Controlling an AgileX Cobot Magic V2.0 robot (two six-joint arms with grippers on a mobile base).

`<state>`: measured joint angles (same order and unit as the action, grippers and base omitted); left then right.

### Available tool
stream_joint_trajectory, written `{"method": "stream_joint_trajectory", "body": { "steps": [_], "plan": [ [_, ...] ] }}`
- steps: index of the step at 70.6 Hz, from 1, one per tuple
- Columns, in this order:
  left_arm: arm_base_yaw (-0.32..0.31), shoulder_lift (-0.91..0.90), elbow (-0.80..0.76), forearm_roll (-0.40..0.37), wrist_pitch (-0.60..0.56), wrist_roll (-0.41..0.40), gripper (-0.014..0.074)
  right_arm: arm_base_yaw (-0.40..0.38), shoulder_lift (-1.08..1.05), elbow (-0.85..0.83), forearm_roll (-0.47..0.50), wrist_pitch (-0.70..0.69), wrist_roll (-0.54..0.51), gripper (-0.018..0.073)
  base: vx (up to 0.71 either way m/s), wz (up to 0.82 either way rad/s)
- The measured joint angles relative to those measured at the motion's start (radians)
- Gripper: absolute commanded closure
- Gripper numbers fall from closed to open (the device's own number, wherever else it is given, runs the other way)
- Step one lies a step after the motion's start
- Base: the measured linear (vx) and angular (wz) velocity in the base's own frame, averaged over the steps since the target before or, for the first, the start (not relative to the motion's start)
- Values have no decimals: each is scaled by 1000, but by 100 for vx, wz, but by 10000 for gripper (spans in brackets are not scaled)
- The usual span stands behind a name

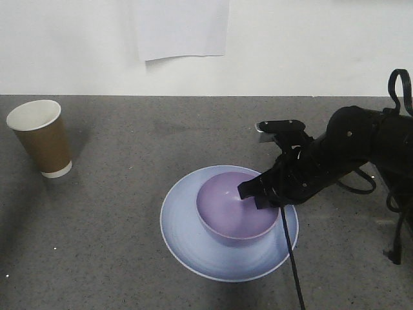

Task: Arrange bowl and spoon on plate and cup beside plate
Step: 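Move the held bowl over the blue plate and lower it, then open the right gripper and withdraw it from the bowl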

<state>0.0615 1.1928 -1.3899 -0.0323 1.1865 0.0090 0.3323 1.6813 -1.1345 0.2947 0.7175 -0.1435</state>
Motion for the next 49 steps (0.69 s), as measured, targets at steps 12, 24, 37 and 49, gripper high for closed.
{"method": "stream_joint_trajectory", "body": {
  "steps": [12, 24, 37, 49],
  "plan": [
    [0, 0, 0, 0, 0, 0, 603, 0, 0, 0, 0, 0, 1, 71, 0, 0],
    [0, 0, 0, 0, 0, 0, 603, 0, -4, 0, -4, -1, 7, -5, 0, 0],
    [0, 0, 0, 0, 0, 0, 603, 0, -65, 0, -30, -2, 20, 3, 0, 0],
    [0, 0, 0, 0, 0, 0, 603, 0, -168, 0, -82, 14, 57, 13, 0, 0]
  ]
}}
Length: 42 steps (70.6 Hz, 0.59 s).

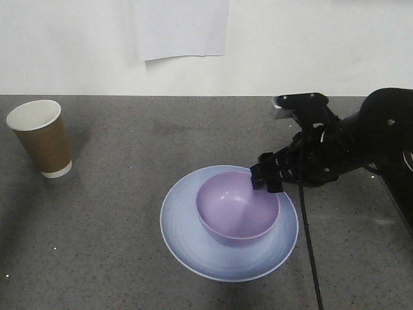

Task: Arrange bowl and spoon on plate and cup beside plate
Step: 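Open the right gripper and withdraw it from the bowl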

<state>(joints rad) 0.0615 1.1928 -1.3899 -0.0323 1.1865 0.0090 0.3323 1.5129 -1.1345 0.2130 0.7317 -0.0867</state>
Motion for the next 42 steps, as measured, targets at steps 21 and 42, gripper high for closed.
{"method": "stream_joint_trajectory", "body": {
  "steps": [21, 42],
  "plan": [
    [0, 0, 0, 0, 0, 35, 603, 0, -254, 0, -117, 132, 78, 18, 0, 0],
    [0, 0, 0, -117, 7, 134, 604, 0, -441, 0, -191, 186, 117, 18, 0, 0]
  ]
}}
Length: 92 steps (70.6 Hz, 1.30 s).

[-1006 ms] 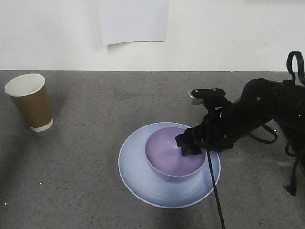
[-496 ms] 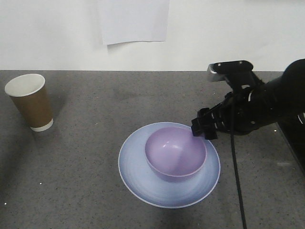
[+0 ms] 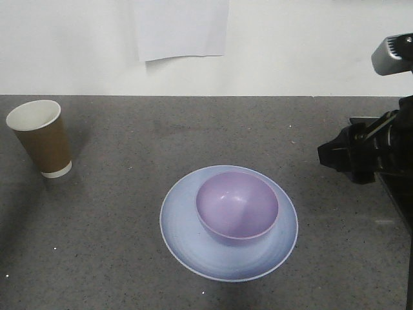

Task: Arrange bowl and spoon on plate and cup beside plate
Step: 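Open the right gripper and withdraw it from the bowl, then swing the left gripper holding the green spoon over the bowl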

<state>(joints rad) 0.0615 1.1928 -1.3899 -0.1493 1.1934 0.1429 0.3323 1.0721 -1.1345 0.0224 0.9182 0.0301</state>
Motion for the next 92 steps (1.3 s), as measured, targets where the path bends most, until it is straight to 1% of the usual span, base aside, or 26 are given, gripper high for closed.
{"method": "stream_joint_trajectory", "body": {
  "steps": [13, 17, 22, 33, 39, 42, 46, 55, 61, 77, 92],
  "plan": [
    [-1, 0, 0, -167, 2, 113, 604, 0, -5, 0, -1, 5, 0, 22, 0, 0],
    [-15, 0, 0, -195, 6, 134, 604, 0, -5, 0, -1, 4, 0, 22, 0, 0],
    [-54, 6, 0, -206, 14, 144, 604, 0, -5, 0, -1, 3, 0, 22, 0, 0],
    [-178, 48, 0, -210, 22, 148, 604, 0, -5, 0, -1, 1, 0, 22, 0, 0],
    [-254, 90, -7, -210, 22, 148, 604, 0, -5, 0, -1, 1, 0, 22, 0, 0],
    [-283, 117, -20, -210, 23, 147, 604, 0, -5, 0, -1, 1, 0, 22, 0, 0],
    [-332, 163, -45, -209, 23, 147, 604, 0, -5, 0, -1, 1, 0, 22, 0, 0],
    [-419, 263, -132, -205, 29, 146, 604, 0, -5, 0, -1, 1, 0, 22, 0, 0],
    [-475, 335, -194, -185, 45, 140, 604, 0, -5, 0, -1, 1, 0, 22, 0, 0],
    [-599, 526, -332, -123, 52, 125, 604, 0, -5, 0, -1, 1, 0, 22, 0, 0],
    [-692, 640, -413, -118, 52, 123, 604, 0, -5, 0, -1, 1, 0, 22, 0, 0]
  ]
}}
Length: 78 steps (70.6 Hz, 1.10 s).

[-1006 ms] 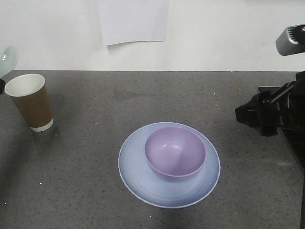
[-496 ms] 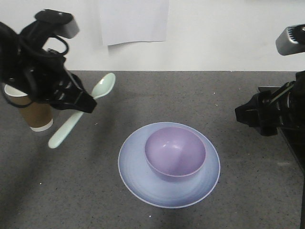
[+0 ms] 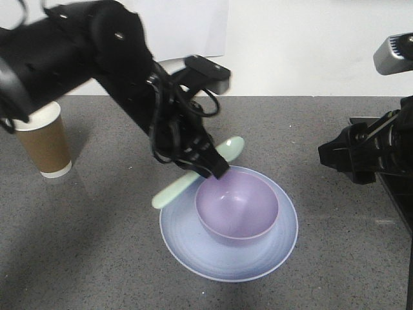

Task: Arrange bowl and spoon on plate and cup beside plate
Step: 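Swing the left gripper holding the green spoon over the bowl, then lower the spoon into the bowl, open the left gripper, lift away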

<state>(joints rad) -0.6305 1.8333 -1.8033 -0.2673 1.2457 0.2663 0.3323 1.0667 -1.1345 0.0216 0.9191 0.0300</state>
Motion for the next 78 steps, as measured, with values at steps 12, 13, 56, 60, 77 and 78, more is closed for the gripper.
{"method": "stream_joint_trajectory", "body": {
  "steps": [12, 13, 56, 60, 77, 78],
  "plan": [
    [-44, 56, -17, 17, 0, 0, 603, 0, 0, 0, 0, -1, 0, 22, 0, 0],
    [-46, 61, -17, 20, 0, 0, 603, 0, 0, 0, 0, -1, 0, 22, 0, 0],
    [-54, 124, -17, 29, 0, -24, 537, 0, 0, 0, 0, -1, 0, 22, 0, 0],
    [-54, 124, -17, 29, 0, -26, 512, 0, 0, 0, 0, -1, 0, 22, 0, 0],
    [-54, 124, -17, 29, 0, -29, 363, 0, 0, 0, 0, -1, 0, 22, 0, 0],
    [-54, 124, -17, 29, 0, -29, 349, 0, 0, 0, 0, -1, 0, 22, 0, 0]
  ]
}}
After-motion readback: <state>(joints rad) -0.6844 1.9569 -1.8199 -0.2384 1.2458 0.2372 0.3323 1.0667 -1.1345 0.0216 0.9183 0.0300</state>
